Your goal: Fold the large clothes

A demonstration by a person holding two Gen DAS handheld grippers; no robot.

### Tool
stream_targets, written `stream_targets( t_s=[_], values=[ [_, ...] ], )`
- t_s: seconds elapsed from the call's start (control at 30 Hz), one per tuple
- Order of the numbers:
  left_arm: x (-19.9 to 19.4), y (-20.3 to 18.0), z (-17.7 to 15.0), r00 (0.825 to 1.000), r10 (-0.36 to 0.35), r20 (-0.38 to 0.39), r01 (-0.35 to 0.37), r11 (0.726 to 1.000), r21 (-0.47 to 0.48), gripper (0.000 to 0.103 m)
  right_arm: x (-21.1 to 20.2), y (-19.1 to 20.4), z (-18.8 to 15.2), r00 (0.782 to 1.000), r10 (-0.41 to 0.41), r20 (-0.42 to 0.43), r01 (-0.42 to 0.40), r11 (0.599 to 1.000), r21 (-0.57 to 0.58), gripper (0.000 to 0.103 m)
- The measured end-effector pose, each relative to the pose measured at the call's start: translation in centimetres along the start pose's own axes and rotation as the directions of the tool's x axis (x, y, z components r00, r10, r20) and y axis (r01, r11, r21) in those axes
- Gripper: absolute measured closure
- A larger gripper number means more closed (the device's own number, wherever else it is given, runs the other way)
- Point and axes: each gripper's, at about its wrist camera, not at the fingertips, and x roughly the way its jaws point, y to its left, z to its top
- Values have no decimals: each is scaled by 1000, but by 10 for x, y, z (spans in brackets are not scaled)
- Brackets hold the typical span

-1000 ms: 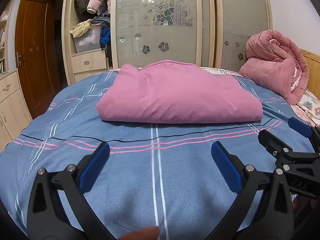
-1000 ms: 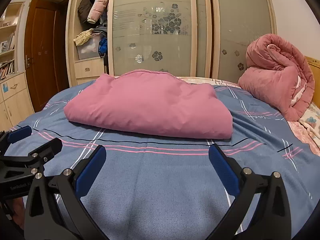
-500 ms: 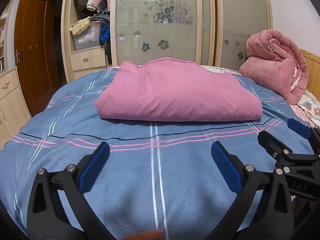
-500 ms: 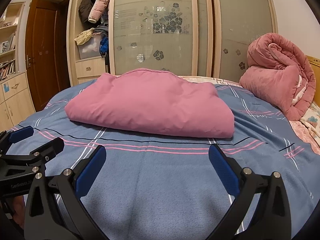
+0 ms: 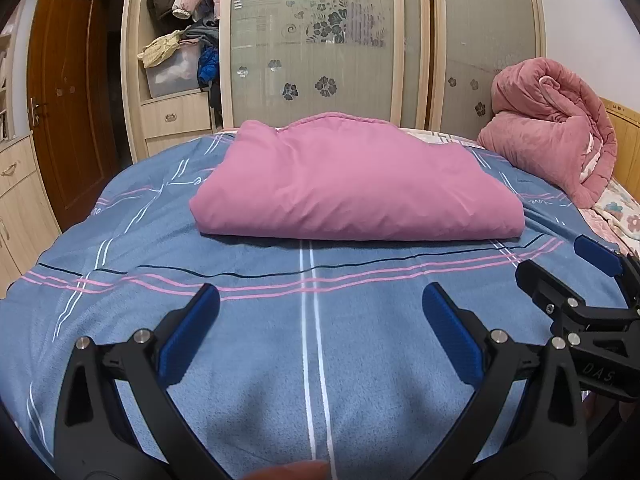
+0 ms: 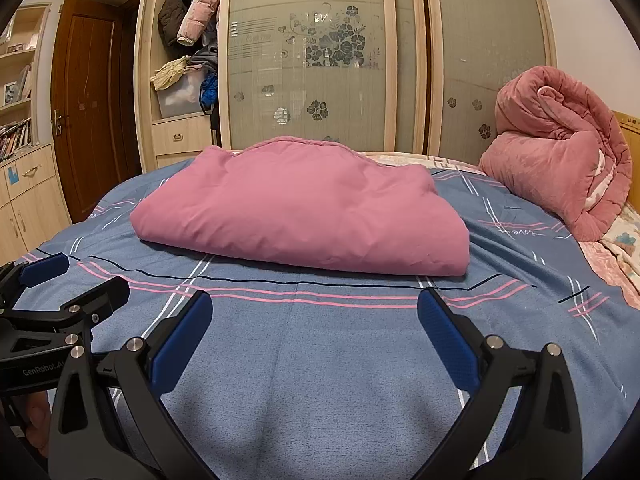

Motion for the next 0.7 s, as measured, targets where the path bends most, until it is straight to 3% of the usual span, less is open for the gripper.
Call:
stream_targets(
  t_s=[0.7],
  values=[
    [1, -1, -1, 1000, -4, 0, 4, 1000, 4, 2, 1, 0, -1, 1000, 0, 0, 0, 1000, 2, 1]
  ],
)
